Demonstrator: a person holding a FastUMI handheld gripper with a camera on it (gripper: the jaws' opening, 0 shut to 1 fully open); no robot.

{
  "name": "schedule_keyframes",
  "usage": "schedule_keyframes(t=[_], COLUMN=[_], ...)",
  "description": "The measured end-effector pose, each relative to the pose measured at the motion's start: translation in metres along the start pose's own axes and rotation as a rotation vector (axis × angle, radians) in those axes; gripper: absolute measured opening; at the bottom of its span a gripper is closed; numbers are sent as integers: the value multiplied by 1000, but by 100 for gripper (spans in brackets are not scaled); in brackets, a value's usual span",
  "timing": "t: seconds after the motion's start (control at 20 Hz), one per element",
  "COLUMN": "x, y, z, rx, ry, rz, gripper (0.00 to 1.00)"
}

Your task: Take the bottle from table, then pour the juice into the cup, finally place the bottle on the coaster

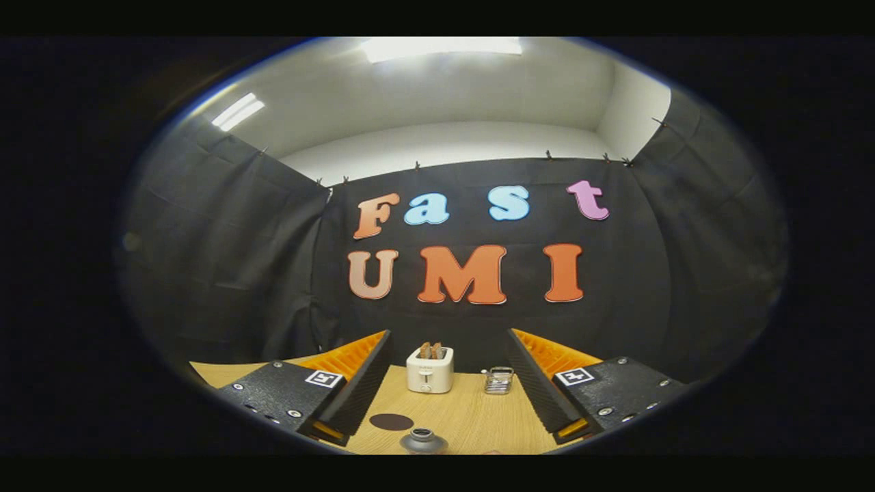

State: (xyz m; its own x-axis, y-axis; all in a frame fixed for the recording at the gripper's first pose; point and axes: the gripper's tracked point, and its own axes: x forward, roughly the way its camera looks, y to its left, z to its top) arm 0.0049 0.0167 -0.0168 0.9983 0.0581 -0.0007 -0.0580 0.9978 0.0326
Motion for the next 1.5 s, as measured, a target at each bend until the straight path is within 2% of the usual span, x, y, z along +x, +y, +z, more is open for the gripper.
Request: schedule_keyframes(t=[0.45, 0.75, 0.95, 1.5], x=[-10, -22, -36, -50], y=[8, 15, 19, 37], z=[-42, -94, -143, -230], rx=[-6, 14, 28, 31], ry=[45, 129, 227, 380], rz=[39, 70, 101, 159], gripper=[97, 97, 97, 97])
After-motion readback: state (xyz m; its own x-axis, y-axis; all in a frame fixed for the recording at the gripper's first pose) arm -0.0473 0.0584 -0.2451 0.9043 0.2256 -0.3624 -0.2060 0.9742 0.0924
